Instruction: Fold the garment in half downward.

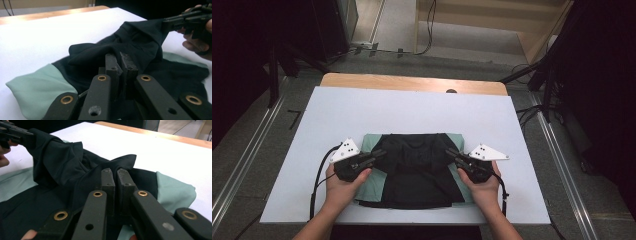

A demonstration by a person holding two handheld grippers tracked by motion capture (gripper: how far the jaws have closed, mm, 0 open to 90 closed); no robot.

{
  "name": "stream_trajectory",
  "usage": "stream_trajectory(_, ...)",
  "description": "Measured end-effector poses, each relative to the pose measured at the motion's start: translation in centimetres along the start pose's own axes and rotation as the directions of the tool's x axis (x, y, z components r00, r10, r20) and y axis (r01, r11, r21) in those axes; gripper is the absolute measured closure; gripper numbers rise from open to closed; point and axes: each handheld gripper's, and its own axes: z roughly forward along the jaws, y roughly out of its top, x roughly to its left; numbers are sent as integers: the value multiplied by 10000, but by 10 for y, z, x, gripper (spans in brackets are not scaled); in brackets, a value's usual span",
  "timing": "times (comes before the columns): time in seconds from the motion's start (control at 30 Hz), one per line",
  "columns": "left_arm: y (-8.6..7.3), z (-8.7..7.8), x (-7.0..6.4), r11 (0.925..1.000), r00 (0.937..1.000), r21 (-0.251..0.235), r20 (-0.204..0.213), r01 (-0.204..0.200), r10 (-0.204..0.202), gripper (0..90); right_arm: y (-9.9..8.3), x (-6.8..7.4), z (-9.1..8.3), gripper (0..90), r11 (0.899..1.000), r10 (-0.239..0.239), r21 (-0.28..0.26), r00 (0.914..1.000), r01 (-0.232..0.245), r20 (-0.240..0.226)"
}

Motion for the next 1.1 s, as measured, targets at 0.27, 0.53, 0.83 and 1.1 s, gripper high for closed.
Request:
stream_trajectory(0.27,-17,-6,-15,9977,9997,671,-232,-100,115,854,-16,12,-14,838,9993,61,371,9999,-57,-124)
stream_trajectory(0.53,-33,1,-10,9773,9983,2080,-503,395,-297,855,-39,12,-15,839,9861,481,1596,9988,-469,-37)
stream_trajectory(0.83,-32,16,-10,9574,9918,2886,-1255,123,251,857,-42,8,0,840,9669,355,2509,9983,-462,471)
stream_trajectory(1.1,-33,15,-9,9607,9930,2775,-1161,105,227,857,-40,7,3,841,9671,228,2520,9985,-349,504)
